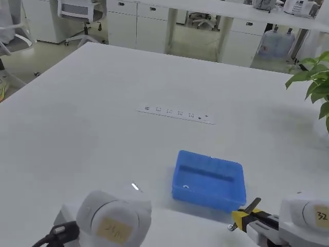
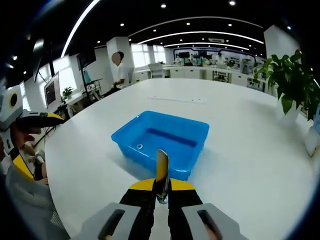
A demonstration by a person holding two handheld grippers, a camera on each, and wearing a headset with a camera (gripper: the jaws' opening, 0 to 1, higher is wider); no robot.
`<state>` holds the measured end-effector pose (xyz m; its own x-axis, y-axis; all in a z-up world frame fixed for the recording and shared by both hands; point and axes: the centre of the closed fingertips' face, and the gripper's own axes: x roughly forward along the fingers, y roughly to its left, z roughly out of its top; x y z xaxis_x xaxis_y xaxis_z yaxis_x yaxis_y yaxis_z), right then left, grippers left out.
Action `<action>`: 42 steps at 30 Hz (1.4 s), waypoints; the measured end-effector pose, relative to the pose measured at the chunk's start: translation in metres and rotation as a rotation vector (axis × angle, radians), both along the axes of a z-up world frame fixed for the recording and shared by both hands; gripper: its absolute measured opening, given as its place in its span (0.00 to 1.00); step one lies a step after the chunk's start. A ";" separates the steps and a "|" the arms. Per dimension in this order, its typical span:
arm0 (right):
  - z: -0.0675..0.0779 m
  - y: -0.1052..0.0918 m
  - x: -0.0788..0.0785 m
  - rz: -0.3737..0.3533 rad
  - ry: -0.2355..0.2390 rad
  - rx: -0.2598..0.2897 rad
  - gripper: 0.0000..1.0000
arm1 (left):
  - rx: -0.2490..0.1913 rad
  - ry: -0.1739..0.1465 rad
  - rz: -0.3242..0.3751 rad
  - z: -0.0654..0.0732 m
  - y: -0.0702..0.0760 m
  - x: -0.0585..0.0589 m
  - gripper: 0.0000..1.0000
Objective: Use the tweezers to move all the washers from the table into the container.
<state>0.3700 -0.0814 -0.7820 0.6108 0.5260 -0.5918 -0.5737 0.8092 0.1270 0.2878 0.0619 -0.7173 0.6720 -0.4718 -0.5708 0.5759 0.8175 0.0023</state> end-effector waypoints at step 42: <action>-0.004 -0.001 0.001 -0.018 -0.007 0.003 0.03 | 0.018 0.007 -0.011 -0.005 0.000 -0.001 0.96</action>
